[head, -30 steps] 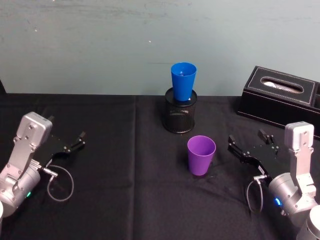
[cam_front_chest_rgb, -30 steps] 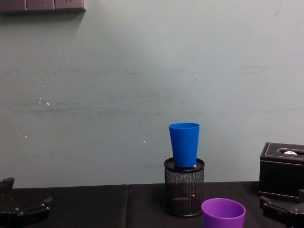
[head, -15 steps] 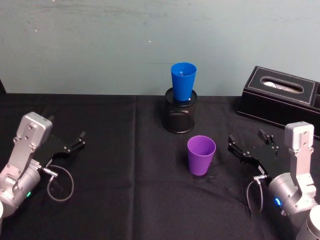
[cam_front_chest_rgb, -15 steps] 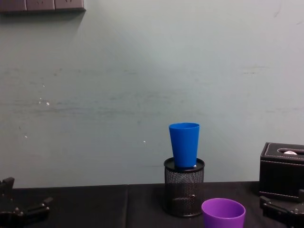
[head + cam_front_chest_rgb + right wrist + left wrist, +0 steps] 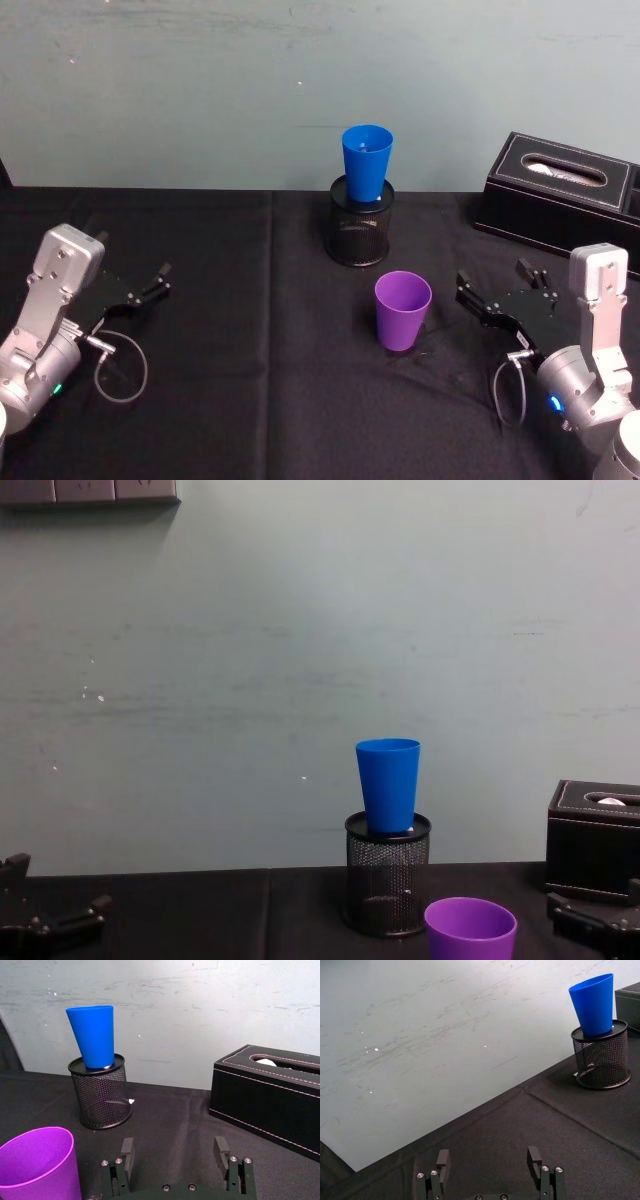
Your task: Pick up one cup with a gripper and tap it against the other cup.
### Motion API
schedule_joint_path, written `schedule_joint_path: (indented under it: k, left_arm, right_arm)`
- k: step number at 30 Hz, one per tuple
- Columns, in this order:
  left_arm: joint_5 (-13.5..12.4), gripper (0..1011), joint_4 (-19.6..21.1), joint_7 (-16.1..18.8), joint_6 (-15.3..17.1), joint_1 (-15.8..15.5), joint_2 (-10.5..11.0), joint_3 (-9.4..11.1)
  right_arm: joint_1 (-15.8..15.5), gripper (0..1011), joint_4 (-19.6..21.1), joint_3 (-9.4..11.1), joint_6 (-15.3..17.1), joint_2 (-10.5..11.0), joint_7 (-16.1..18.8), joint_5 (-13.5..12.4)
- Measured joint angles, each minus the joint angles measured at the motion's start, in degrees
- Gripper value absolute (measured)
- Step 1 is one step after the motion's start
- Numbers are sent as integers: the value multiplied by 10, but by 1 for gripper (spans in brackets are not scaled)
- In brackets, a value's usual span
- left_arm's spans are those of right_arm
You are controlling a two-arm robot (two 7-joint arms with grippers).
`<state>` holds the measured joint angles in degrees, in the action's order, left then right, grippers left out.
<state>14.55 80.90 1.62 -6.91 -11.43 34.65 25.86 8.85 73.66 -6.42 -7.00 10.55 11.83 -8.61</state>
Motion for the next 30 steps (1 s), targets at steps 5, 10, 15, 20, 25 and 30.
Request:
schedule_joint_path:
  k: [5, 10, 15, 20, 25, 30]
  left_arm:
    - [0, 1011, 0, 0, 0, 0, 0, 0]
    - [0, 1011, 0, 0, 0, 0, 0, 0]
    - [0, 1011, 0, 0, 0, 0, 0, 0]
    - [0, 1011, 0, 0, 0, 0, 0, 0]
    - [0, 1012, 0, 0, 0, 0, 0, 0]
    - [0, 1011, 0, 0, 0, 0, 0, 0]
  right_arm:
    - [0, 1003, 0, 0, 0, 0, 0, 0]
    - [0, 1003, 0, 0, 0, 0, 0, 0]
    - [0, 1003, 0, 0, 0, 0, 0, 0]
    - [0, 1003, 0, 0, 0, 0, 0, 0]
    - [0, 1003, 0, 0, 0, 0, 0, 0]
    - [0, 1003, 0, 0, 0, 0, 0, 0]
